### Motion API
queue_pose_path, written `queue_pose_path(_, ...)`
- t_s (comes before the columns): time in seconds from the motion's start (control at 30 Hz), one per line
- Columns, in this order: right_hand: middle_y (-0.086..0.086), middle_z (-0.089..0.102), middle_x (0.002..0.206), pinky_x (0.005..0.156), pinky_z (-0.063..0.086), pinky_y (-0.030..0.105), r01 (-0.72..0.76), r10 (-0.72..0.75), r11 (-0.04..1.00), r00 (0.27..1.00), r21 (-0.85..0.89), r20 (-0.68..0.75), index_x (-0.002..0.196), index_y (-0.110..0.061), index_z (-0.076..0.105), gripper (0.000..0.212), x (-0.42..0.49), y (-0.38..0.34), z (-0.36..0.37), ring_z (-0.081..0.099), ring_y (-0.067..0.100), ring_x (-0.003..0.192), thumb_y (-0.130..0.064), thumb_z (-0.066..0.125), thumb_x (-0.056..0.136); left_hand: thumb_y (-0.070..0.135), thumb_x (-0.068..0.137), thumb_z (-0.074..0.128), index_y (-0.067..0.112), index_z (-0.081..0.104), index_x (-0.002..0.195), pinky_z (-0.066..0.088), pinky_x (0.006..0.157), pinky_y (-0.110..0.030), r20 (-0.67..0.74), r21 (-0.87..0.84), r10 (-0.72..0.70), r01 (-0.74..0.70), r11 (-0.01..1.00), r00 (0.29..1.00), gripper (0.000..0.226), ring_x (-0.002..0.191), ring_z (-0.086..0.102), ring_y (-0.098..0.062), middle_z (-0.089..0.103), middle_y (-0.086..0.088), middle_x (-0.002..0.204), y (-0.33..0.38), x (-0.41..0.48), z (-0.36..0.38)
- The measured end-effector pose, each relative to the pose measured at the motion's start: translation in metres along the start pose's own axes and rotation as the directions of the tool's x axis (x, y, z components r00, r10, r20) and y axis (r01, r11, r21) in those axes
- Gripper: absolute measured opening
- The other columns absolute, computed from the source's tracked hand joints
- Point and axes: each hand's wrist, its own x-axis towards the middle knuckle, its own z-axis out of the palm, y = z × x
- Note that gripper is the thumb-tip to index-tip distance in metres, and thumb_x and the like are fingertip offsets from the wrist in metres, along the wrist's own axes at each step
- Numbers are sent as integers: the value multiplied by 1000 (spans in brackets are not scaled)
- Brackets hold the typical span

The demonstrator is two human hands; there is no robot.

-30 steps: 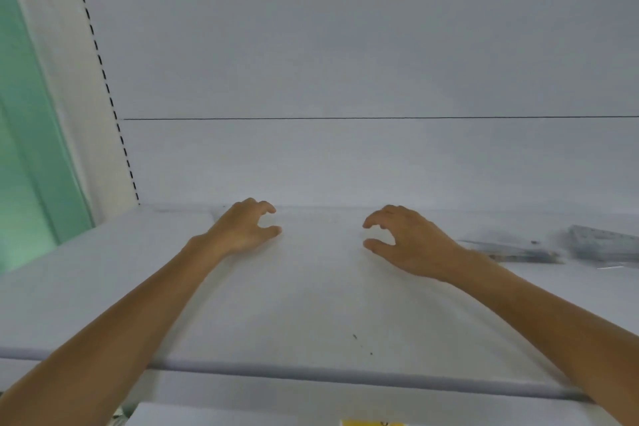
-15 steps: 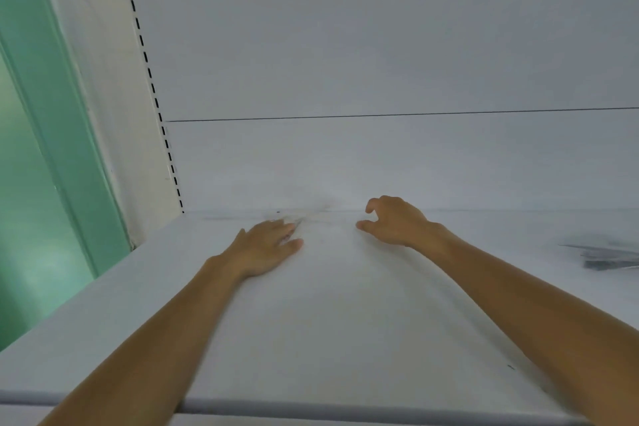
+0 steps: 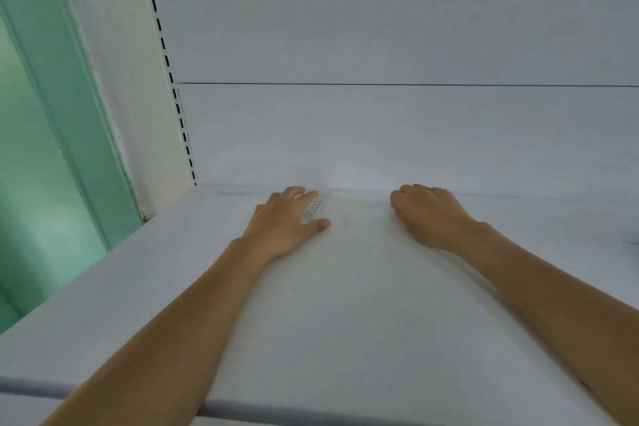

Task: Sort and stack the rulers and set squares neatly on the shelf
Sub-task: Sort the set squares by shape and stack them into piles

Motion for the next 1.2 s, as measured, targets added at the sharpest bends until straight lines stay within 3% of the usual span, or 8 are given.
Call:
queue_pose_path(0.13, 6, 58, 88, 64, 38, 32, -79, 85, 985, 996, 155, -28, 85, -8, 48, 18, -3, 1, -1, 51, 24, 76, -15, 33, 93, 52, 88, 49, 31, 56, 123, 32, 94, -34, -19, -18, 22, -22, 1000, 1000, 42, 117, 48, -20, 55, 2, 125, 1, -2, 0)
queue_pose_path(0.33, 3, 58, 113, 73, 38, 31, -84, 95, 941, 995, 329, -16, 120, -16, 46, 32, -9, -1, -2, 54, 26, 100, -8, 32, 92, 27, 97, 39, 25, 63, 110, 34, 89, -31, -99, 110, 138, -127, 986, 985, 27, 107, 51, -20, 56, 1, 115, 5, -3, -2)
queue_pose_path(0.67, 4, 58, 113, 71, 35, 28, -146, 190, 916, 978, 373, -84, 117, -13, 53, 31, -9, 0, -1, 55, 24, 99, -11, 34, 92, 10, 93, 38, 25, 50, 85, 45, 62, -15, -183, -334, 39, -100, 937, 982, 20, 72, 59, 6, 59, 1, 96, 12, -9, -8)
queue_pose_path(0.8, 1, 58, 109, 73, 37, 28, -164, 201, 910, 978, 382, -60, 114, -14, 53, 28, -10, 0, -2, 55, 22, 98, -29, 44, 93, 30, 91, 42, 10, 55, 82, 50, 75, -34, -151, -564, -83, -17, 826, 985, 26, 73, 62, -4, 61, -2, 86, 16, -12, -12)
queue_pose_path(0.93, -1, 56, 107, 75, 38, 27, -183, 193, 917, 981, 354, 7, 116, -17, 50, 43, -10, 0, -4, 54, 19, 98, -46, 56, 86, 66, 79, 46, 6, 56, 70, 43, 61, -27, -193, -520, -141, 21, 854, 971, 62, 69, 57, -13, 59, -3, 76, 17, -10, -14)
queue_pose_path(1.03, 2, 57, 109, 77, 40, 30, -197, 203, 922, 979, 334, 15, 117, -16, 51, 41, -9, 0, -5, 55, 22, 99, -45, 54, 88, 38, 80, 64, 18, 50, 55, 35, 55, -12, -234, -407, -140, 35, 913, 962, 34, 69, 52, -6, 56, 3, 75, 18, -7, -10)
queue_pose_path(1.13, 4, 59, 109, 78, 40, 31, -250, 250, 891, 967, 379, 52, 117, -15, 53, 41, -10, 0, -9, 55, 24, 101, -46, 50, 90, 22, 88, 57, 16, 64, 77, 30, 72, -9, -233, -350, -46, -40, 936, 971, 14, 106, 52, -16, 60, -2, 107, 24, -8, -11)
queue_pose_path(1.2, 4, 60, 113, 82, 40, 31, -267, 258, 885, 963, 383, 75, 117, -13, 54, 39, -12, 4, -14, 54, 24, 105, -43, 50, 91, 22, 91, 54, 19, 64, 89, 31, 75, -9, -259, -331, 34, -122, 936, 965, 11, 105, 51, -14, 59, -1, 112, 31, -11, -16)
